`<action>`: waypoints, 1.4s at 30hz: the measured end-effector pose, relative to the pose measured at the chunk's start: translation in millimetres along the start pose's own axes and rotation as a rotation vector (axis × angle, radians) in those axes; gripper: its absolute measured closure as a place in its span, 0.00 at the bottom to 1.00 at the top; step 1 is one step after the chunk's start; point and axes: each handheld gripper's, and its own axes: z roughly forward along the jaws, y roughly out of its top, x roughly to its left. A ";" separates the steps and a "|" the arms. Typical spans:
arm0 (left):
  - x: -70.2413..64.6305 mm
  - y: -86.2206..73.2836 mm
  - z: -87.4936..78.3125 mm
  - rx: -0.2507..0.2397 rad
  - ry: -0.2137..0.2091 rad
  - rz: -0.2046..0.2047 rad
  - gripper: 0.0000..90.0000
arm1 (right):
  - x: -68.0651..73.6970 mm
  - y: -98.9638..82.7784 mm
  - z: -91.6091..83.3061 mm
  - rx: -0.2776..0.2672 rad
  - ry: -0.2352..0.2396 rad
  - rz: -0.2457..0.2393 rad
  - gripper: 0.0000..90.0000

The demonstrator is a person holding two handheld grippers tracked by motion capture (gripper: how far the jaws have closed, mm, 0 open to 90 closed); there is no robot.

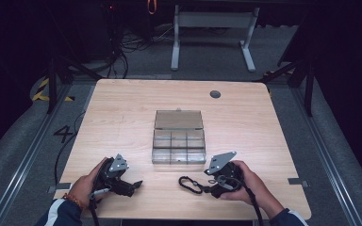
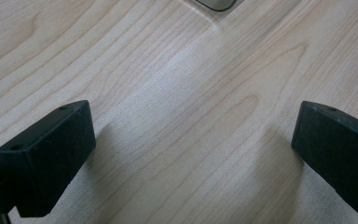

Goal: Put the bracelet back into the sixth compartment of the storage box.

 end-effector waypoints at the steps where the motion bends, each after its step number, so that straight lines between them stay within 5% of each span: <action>1: 0.0 0.0 0.0 0.000 0.000 0.000 0.00 | 0.0 0.0 0.0 0.000 0.000 0.000 0.45; 9: 0.0 0.0 0.0 0.000 0.000 0.000 0.00 | 9.0 21.4 30.9 0.027 0.043 -0.026 0.40; 21: 0.0 0.0 0.0 0.000 0.000 0.000 0.00 | 12.4 26.4 55.8 0.109 0.010 -0.037 0.53; 30: 0.0 0.0 0.0 0.000 0.000 0.000 0.00 | 4.6 18.5 48.9 0.098 -0.005 -0.004 0.81; 42: 0.0 0.0 0.0 0.000 0.000 0.000 0.00 | -1.5 2.0 31.5 0.128 -0.015 -0.018 0.90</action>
